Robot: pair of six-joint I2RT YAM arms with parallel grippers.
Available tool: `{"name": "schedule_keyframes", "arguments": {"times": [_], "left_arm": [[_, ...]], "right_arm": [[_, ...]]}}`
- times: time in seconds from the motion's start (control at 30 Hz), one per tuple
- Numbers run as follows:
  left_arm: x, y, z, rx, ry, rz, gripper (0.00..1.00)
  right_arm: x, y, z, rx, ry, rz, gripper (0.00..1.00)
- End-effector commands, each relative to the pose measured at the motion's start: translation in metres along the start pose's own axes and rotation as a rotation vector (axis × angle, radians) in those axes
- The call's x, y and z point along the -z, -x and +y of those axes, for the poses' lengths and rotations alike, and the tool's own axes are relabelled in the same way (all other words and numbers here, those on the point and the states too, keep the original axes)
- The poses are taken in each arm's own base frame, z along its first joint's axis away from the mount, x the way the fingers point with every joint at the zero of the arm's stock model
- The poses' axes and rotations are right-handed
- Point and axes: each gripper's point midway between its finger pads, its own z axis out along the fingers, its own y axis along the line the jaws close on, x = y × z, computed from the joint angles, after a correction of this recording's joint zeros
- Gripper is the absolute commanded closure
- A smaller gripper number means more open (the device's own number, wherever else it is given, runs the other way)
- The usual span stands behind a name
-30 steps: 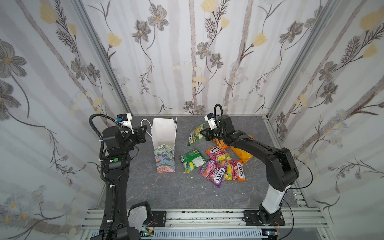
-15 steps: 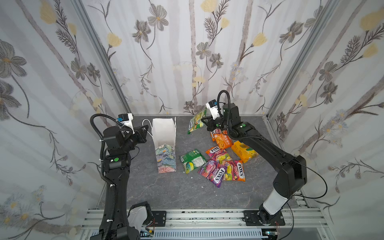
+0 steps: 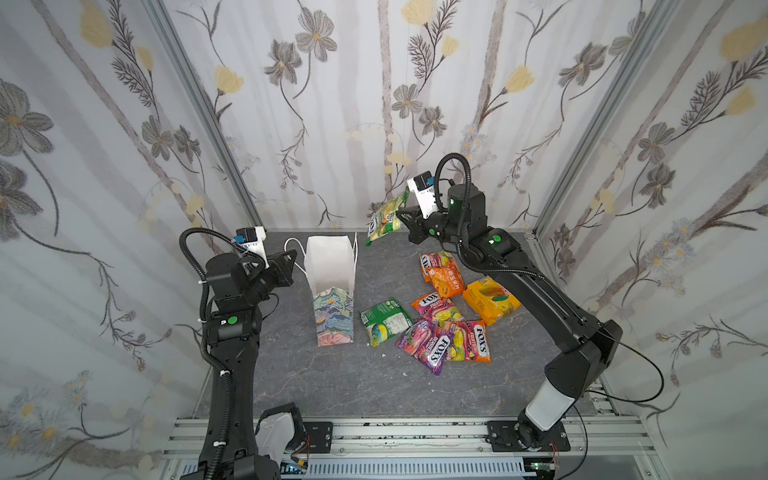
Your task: Place the snacks into the paper bag
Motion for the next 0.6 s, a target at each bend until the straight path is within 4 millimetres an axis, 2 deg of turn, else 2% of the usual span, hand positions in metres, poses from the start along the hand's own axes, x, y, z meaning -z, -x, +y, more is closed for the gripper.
{"name": "schedule_keyframes", "arguments": {"times": [0.0, 0.27, 0.4, 0.57], "left_arm": [[0.001, 0.005, -0.004, -0.023, -0.017, -0.020, 1.00], [0.002, 0.005, -0.004, -0.027, -0.016, -0.022, 1.00], [0.002, 0.005, -0.004, -0.026, -0.014, -0.022, 1.00], [0.002, 0.004, -0.003, -0.026, -0.008, -0.023, 1.00]], "right_arm": [[0.007, 0.038, 0.005, 0.047, -0.014, -0.110, 1.00], [0.008, 0.073, 0.041, 0.104, 0.041, -0.181, 1.00], [0.007, 0.079, 0.063, 0.124, 0.073, -0.198, 1.00], [0.004, 0.074, 0.086, 0.176, 0.075, -0.175, 1.00]]}}
